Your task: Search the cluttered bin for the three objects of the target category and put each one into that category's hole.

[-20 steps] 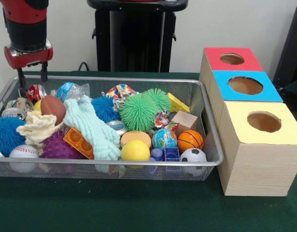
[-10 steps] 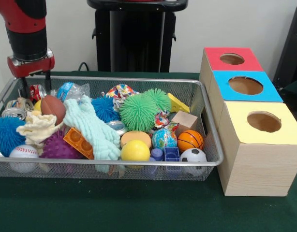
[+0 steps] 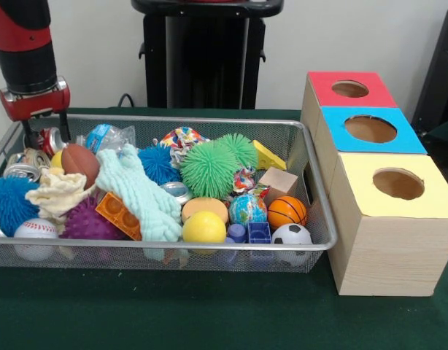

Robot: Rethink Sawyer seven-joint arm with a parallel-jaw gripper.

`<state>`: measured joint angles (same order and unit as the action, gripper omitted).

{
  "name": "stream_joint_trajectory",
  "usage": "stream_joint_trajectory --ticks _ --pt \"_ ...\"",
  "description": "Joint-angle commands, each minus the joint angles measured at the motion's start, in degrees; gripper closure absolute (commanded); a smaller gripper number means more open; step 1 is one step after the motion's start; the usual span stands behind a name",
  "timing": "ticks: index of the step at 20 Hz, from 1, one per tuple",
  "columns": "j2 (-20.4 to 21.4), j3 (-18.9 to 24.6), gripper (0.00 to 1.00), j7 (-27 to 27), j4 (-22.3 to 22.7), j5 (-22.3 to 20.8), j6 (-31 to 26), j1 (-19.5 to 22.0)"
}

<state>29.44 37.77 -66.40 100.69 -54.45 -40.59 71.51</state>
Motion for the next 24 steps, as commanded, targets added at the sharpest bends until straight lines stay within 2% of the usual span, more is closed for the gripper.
stream_joint_trajectory --ticks 1,6,15,19,24 --pt "-3.7 4.3 0.00 25.4 -2.5 -1.9 -2.7 3.0" --pt "-2.9 6.8 0.00 27.4 0.4 -0.6 -3.7 3.9" --pt "2.3 8.1 0.00 29.8 4.5 -0.6 -4.4 1.6" --pt "2.5 10.2 0.00 33.0 7.1 -1.0 -2.6 2.1" --pt "5.1 11.7 0.00 32.7 9.9 -0.5 -2.3 1.9"
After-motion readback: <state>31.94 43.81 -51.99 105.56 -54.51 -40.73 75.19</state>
